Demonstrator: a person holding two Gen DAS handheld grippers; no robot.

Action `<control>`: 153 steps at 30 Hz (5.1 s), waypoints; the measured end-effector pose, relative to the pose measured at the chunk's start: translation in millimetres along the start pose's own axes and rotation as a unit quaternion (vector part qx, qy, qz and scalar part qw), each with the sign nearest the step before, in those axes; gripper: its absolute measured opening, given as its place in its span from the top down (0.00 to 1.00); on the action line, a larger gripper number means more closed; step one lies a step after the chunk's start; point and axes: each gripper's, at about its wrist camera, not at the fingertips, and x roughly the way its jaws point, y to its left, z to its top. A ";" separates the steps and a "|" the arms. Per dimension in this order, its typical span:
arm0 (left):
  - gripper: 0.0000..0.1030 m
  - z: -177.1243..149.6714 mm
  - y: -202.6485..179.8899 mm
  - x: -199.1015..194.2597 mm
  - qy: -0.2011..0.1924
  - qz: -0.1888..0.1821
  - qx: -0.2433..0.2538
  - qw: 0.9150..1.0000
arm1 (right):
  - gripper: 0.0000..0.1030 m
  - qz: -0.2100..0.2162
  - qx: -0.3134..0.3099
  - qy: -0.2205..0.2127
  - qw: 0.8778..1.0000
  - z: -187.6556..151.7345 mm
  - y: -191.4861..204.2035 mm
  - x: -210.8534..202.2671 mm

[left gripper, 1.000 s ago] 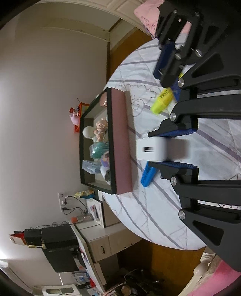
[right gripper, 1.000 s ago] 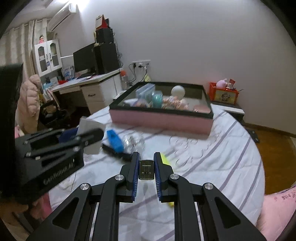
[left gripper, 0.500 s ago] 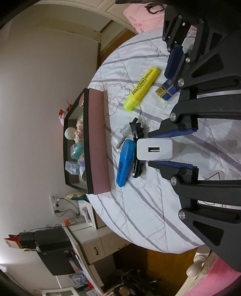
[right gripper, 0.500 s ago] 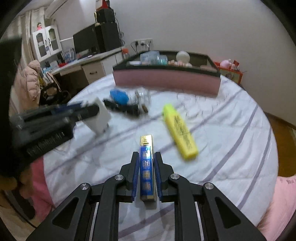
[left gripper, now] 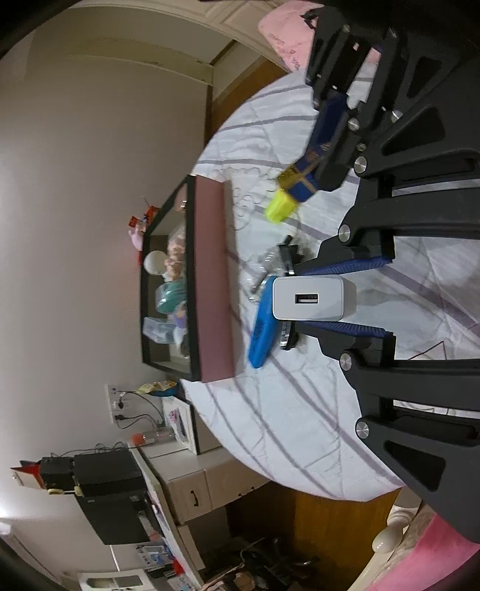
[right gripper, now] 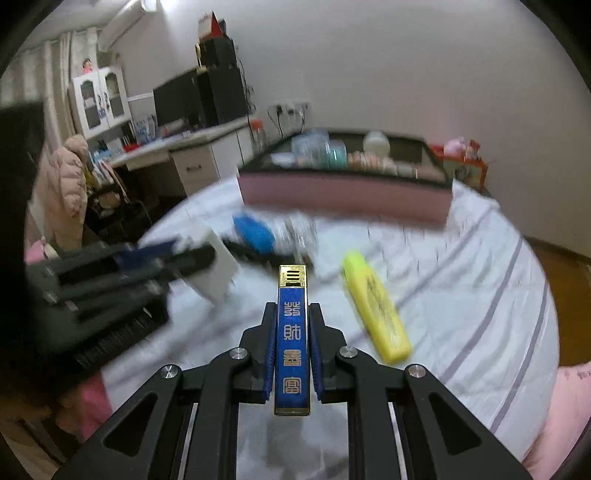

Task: Organize rigid objects
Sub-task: 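Lift the white charger and blue box up toward the pink box, then lower both held items into the pink box and open both grippers, then withdraw both open grippers from the box toward the remaining items, then grasp the yellow highlighter with the right gripper while the left gripper grasps the blue pencil case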

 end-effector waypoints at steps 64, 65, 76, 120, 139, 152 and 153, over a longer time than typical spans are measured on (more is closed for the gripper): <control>0.53 168.9 -4.5 187.4 0.008 0.084 0.088 0.993 | 0.77 -0.054 -0.002 -0.005 0.999 167.3 -93.9 150.2; 0.49 168.9 -1.9 176.4 -0.003 0.091 0.083 0.992 | 0.68 -0.061 0.001 -0.009 0.998 170.1 -94.4 146.4; 0.02 147.0 14.2 37.7 -0.118 0.128 0.034 0.984 | 0.11 -0.064 0.002 -0.109 0.992 163.7 -61.9 30.2; 0.00 -16.8 6.3 -40.9 -0.066 0.097 -0.011 0.993 | 0.00 -0.090 -0.023 -0.107 0.990 6.8 5.3 -67.7; 0.00 8.9 20.7 61.6 0.038 0.056 -0.058 0.996 | 0.74 -0.043 -0.014 0.076 0.996 -0.8 -54.2 58.0; 0.00 16.9 54.4 85.4 0.073 0.108 -0.083 0.988 | 0.74 -0.027 0.000 0.075 0.997 0.5 -59.4 57.2; 0.00 14.7 63.6 83.5 0.076 0.117 -0.090 0.986 | 0.74 -0.028 -0.001 0.075 0.997 0.2 -59.9 57.2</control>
